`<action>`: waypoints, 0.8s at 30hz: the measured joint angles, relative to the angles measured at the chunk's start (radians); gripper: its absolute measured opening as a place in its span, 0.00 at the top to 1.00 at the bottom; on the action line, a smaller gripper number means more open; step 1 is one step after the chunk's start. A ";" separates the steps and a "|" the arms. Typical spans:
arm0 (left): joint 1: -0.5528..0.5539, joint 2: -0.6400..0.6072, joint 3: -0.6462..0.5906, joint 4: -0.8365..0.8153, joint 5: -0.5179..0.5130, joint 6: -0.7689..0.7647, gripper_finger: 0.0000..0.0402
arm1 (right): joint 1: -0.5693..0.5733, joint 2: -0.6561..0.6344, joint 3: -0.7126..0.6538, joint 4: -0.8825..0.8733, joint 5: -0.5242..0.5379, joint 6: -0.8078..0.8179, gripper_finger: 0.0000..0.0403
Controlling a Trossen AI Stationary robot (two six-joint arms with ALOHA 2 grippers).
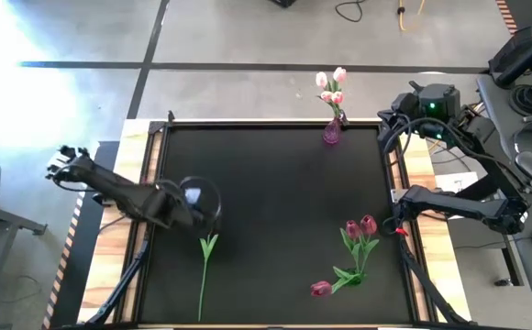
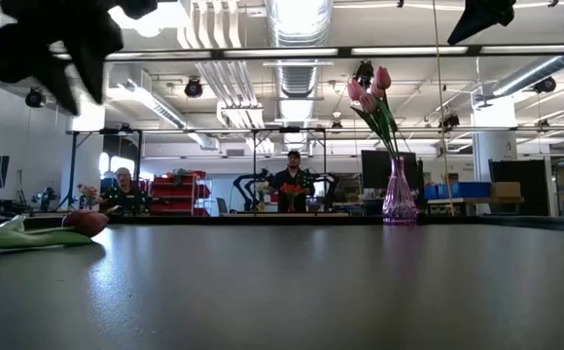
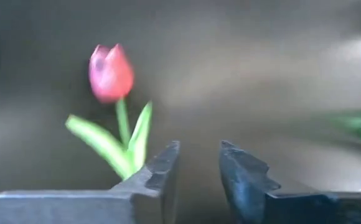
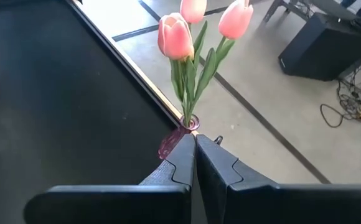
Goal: Sort flowers into vase by color
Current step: Put the red tulip into the transparent green vase
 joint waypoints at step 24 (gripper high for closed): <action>0.076 0.408 -0.004 0.067 0.223 0.005 0.68 | 0.000 0.001 0.000 0.054 -0.053 -0.053 0.98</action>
